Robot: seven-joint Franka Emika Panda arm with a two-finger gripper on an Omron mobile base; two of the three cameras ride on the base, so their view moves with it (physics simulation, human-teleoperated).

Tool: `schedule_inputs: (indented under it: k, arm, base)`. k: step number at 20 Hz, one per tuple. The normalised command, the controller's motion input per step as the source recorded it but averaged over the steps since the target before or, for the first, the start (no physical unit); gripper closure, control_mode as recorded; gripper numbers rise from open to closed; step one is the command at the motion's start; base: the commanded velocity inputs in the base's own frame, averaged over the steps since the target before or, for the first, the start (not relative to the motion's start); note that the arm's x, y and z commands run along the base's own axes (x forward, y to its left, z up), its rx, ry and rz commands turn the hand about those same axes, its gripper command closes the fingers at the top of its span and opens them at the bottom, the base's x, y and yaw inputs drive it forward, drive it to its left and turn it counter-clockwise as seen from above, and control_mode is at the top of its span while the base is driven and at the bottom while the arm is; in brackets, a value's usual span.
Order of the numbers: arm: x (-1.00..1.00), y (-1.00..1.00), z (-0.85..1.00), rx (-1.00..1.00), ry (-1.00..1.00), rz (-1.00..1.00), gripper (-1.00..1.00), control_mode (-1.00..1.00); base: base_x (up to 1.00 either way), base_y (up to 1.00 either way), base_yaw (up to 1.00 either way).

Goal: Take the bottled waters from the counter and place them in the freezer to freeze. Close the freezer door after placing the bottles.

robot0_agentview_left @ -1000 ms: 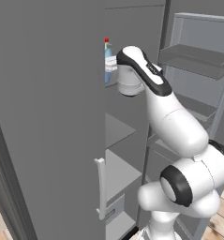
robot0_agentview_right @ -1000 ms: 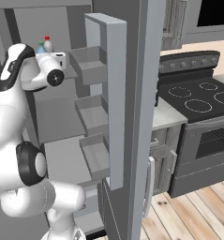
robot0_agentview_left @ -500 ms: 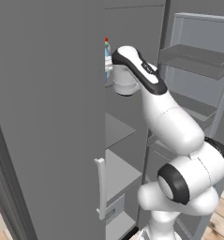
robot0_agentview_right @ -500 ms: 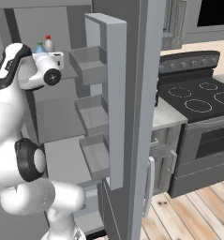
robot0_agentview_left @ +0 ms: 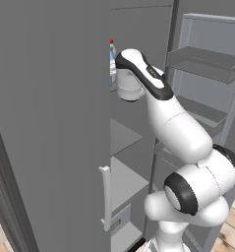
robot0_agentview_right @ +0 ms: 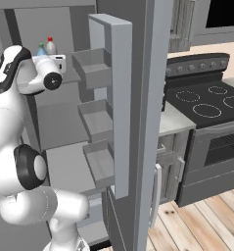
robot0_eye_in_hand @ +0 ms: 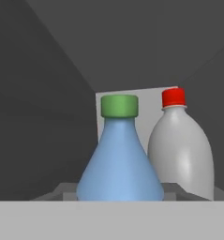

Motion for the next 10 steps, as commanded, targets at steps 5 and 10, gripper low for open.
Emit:
schedule_inputs:
  k: [5,10]
  arm:
    - [0.0,0.23,-0.26,0.0,0.05,0.0,1.0,-1.0]
    - [0.01,0.05,-0.04,0.0,0.02,0.0,-1.0,-1.0]
  base:
    - [0.0,0.0,0.0]
    - [0.0,0.0,0.0]
